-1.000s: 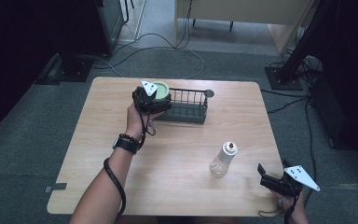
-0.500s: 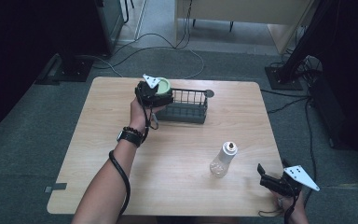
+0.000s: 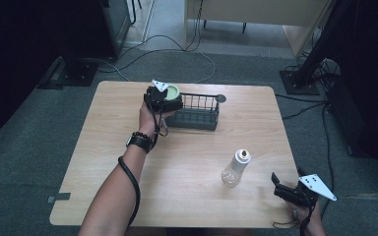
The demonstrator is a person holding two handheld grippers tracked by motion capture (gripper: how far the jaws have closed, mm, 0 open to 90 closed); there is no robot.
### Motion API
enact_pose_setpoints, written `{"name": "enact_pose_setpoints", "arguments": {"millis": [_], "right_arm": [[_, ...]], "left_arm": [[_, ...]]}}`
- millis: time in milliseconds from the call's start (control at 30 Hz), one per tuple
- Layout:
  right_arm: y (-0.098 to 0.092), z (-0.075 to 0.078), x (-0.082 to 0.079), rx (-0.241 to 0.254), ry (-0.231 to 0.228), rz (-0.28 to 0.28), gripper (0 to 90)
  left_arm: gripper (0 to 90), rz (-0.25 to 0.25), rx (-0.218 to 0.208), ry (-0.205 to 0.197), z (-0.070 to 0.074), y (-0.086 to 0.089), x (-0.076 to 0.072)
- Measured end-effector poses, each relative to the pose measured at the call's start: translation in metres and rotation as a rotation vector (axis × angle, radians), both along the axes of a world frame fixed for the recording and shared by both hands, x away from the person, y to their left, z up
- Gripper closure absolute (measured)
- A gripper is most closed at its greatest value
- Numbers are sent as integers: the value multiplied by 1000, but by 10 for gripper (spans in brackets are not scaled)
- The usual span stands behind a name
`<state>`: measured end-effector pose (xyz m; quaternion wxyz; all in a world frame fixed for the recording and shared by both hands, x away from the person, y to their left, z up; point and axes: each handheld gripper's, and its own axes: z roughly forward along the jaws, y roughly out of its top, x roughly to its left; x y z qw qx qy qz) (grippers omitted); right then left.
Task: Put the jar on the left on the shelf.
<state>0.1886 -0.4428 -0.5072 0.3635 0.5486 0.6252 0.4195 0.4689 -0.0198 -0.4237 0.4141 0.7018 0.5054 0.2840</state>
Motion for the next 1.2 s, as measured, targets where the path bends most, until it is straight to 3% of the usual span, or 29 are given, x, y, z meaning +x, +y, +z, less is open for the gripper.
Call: {"name": "enact_pose_setpoints", "arguments": {"millis": [267, 500, 733, 833, 1200], "right_arm": [[0, 0, 0, -2, 1, 2, 0], [1, 0, 0, -4, 4, 0, 0], [1, 0, 0, -5, 3, 3, 0], [1, 0, 0, -5, 3, 3, 0], [1, 0, 0, -7, 3, 2, 0]], "left_arm": [[110, -17, 56, -6, -2, -7, 0], [109, -12, 63, 39, -12, -10, 5], [109, -5, 84, 44, -16, -11, 5], [109, -9, 112, 50, -19, -14, 5], [102, -6, 93, 57, -19, -11, 4]]}}
